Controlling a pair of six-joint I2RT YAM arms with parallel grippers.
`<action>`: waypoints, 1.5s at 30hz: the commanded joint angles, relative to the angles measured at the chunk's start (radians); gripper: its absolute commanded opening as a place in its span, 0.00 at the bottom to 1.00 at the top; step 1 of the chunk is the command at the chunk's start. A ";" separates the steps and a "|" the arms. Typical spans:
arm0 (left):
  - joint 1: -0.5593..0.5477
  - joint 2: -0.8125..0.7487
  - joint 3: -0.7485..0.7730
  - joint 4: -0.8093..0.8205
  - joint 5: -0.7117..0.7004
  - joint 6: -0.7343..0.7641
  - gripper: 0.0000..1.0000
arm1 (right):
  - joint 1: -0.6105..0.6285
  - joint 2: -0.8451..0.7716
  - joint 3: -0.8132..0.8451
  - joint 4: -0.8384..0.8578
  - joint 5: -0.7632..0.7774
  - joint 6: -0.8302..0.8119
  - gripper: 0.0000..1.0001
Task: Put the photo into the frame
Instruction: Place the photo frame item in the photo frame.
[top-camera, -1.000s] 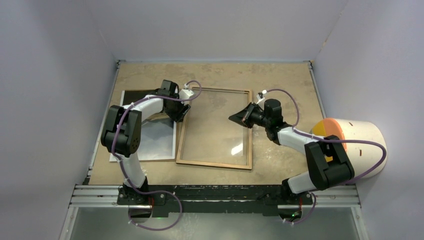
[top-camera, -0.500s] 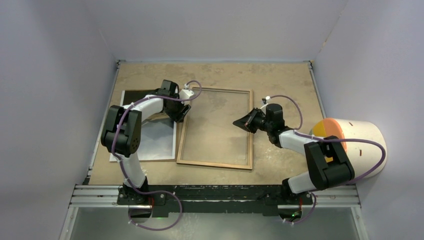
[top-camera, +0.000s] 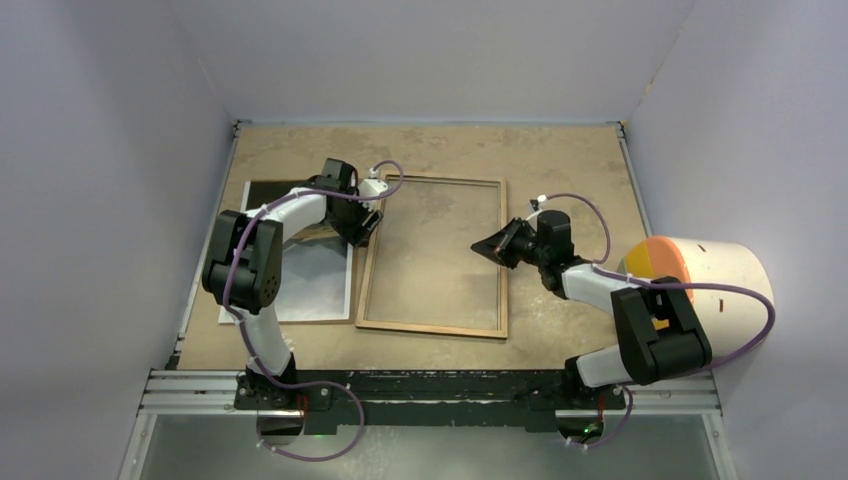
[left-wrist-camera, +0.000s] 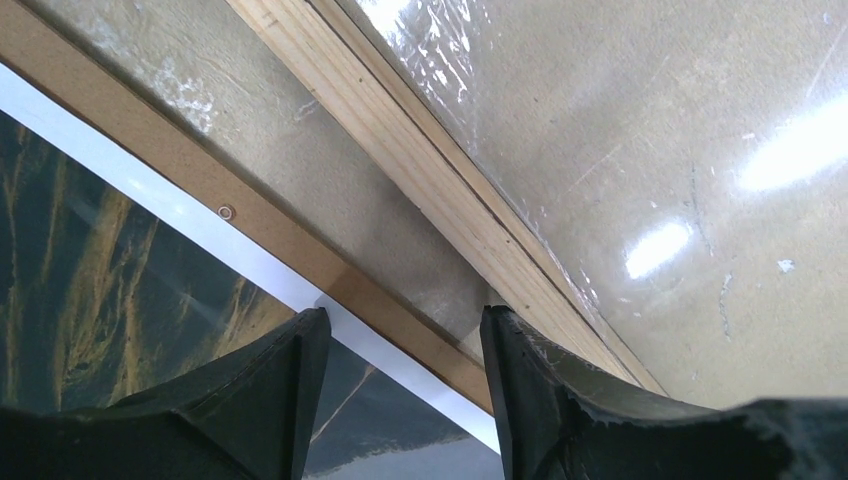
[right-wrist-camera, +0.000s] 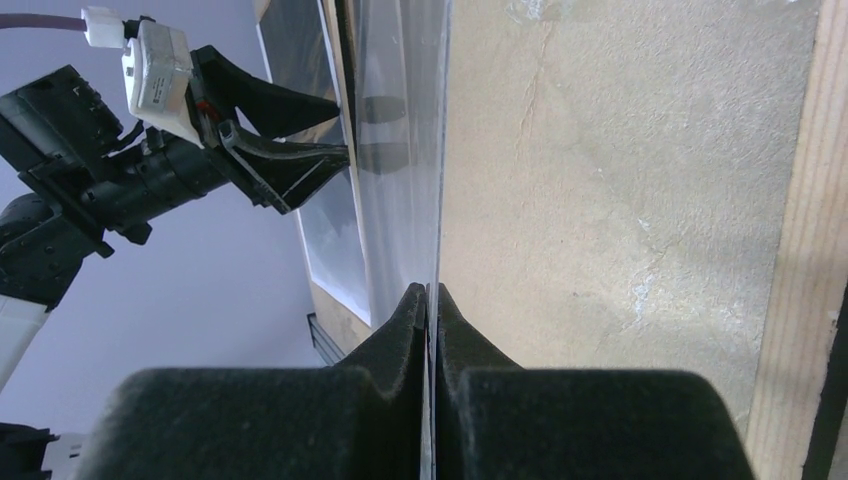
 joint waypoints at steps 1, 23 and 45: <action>0.001 -0.002 0.015 -0.095 0.074 0.002 0.60 | -0.006 -0.010 -0.007 0.046 0.008 -0.011 0.00; 0.000 0.031 -0.020 -0.039 -0.003 -0.004 0.50 | -0.006 0.011 0.067 0.149 -0.117 -0.126 0.00; -0.023 0.039 -0.089 -0.016 0.047 -0.012 0.48 | -0.003 0.058 0.030 0.254 -0.115 -0.049 0.00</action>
